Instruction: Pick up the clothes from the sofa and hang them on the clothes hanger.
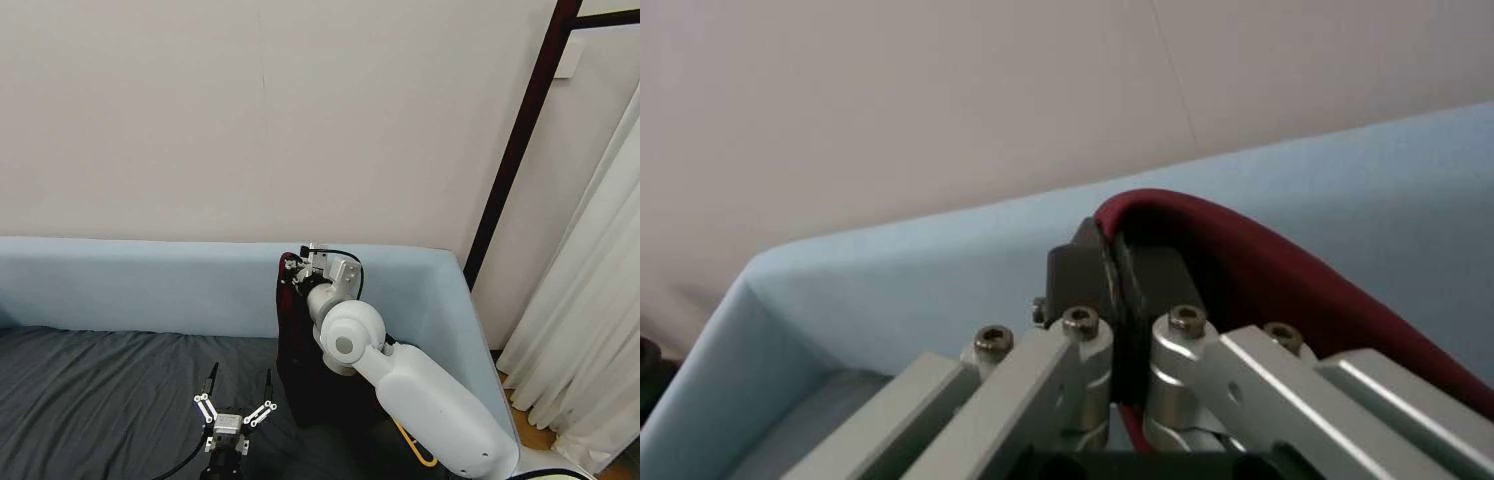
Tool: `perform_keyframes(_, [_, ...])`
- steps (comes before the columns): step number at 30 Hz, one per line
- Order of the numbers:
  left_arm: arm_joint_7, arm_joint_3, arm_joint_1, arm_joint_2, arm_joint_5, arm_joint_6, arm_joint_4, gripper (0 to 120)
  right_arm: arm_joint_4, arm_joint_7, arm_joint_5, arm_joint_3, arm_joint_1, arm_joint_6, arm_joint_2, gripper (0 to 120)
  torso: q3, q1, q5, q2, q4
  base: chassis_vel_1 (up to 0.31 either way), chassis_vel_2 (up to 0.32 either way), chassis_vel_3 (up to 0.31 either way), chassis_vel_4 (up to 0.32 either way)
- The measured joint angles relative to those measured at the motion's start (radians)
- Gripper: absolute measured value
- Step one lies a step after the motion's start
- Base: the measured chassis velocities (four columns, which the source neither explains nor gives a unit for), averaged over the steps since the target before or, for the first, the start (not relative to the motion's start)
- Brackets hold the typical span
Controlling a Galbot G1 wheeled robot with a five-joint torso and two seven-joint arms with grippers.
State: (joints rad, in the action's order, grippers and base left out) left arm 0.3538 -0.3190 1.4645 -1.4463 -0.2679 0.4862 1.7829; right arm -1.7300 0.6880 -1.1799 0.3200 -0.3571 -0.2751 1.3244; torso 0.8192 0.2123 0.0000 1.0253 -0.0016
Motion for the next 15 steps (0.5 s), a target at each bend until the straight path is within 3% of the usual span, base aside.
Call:
perform_keyframes(4, [-0.028, 0.011, -0.044, 0.023, -0.016, -0.022, -0.024, 100, 0.025, -0.01, 0.004, 0.006, 0.01, 0.0, 0.014, 0, 0.0, 0.0, 0.0001, 0.0, -0.0003, 0.0, 0.0, 0.0, 0.0])
perform_keyframes(9, [-0.098, 0.004, -0.077, 0.096, -0.019, -0.029, -0.031, 100, 0.064, -0.018, 0.013, 0.016, 0.027, 0.0, 0.065, 0, 0.0, 0.0, -0.0002, 0.0, 0.0007, 0.0, 0.0, 0.0, 0.0])
perform_keyframes(15, [-0.204, 0.031, -0.133, 0.178, -0.016, -0.025, -0.076, 100, 0.094, -0.017, 0.029, 0.019, 0.035, -0.001, 0.11, 0, 0.0, 0.0, -0.0002, 0.0, 0.0, 0.0, 0.0, 0.0, 0.0])
